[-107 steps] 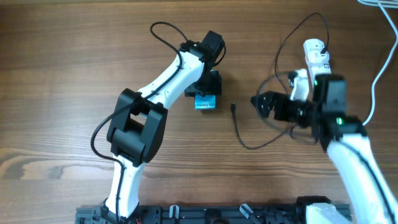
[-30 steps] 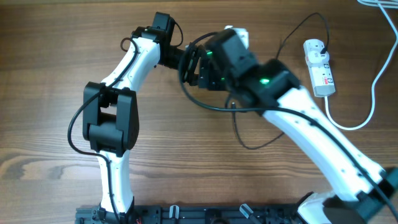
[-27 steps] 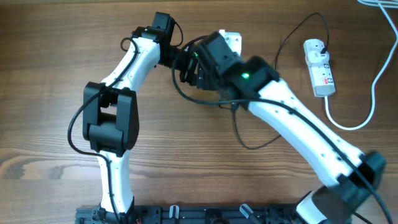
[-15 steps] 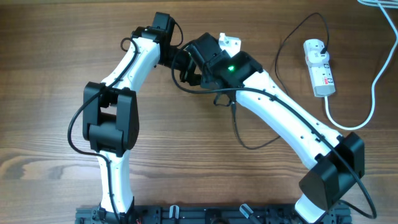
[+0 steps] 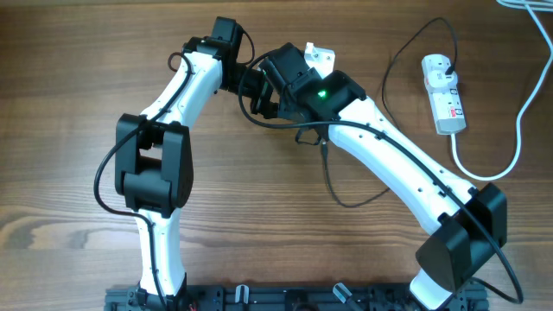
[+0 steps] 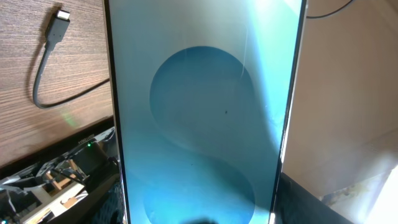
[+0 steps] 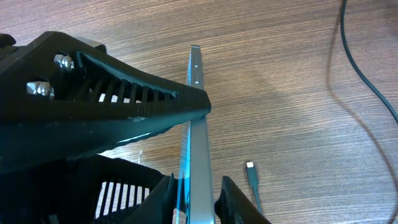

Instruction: Plug charger to phone and switch on socket

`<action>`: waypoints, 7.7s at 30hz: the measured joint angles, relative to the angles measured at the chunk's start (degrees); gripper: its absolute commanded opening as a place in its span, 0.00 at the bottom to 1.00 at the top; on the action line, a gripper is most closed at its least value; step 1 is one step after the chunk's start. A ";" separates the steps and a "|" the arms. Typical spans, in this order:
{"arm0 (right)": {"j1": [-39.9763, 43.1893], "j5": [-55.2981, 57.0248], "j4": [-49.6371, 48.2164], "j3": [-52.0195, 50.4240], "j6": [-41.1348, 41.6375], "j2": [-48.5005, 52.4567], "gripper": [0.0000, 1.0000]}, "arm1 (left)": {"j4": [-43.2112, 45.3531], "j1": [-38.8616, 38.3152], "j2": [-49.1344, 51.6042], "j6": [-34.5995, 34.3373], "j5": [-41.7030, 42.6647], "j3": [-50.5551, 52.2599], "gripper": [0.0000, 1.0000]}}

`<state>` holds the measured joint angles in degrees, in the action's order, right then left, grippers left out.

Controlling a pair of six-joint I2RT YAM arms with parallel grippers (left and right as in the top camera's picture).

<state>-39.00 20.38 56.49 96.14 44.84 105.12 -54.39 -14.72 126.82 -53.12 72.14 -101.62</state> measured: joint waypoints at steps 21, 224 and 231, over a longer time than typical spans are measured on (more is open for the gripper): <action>0.11 -0.17 -0.83 -0.07 0.79 0.74 0.04 | 2.29 0.11 -0.42 -0.22 0.92 -0.22 0.67; 4.81 -21.05 -18.10 -20.20 -21.86 -20.81 0.04 | 37.20 3.45 -8.74 26.99 5.95 0.09 0.04; 4.81 -23.19 -17.75 -20.20 -20.37 -20.26 0.04 | 37.24 3.45 -8.74 26.99 5.95 0.09 0.04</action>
<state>-34.20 -2.81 38.74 75.94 24.47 84.86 -17.15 -11.27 118.08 -26.13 78.08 -101.54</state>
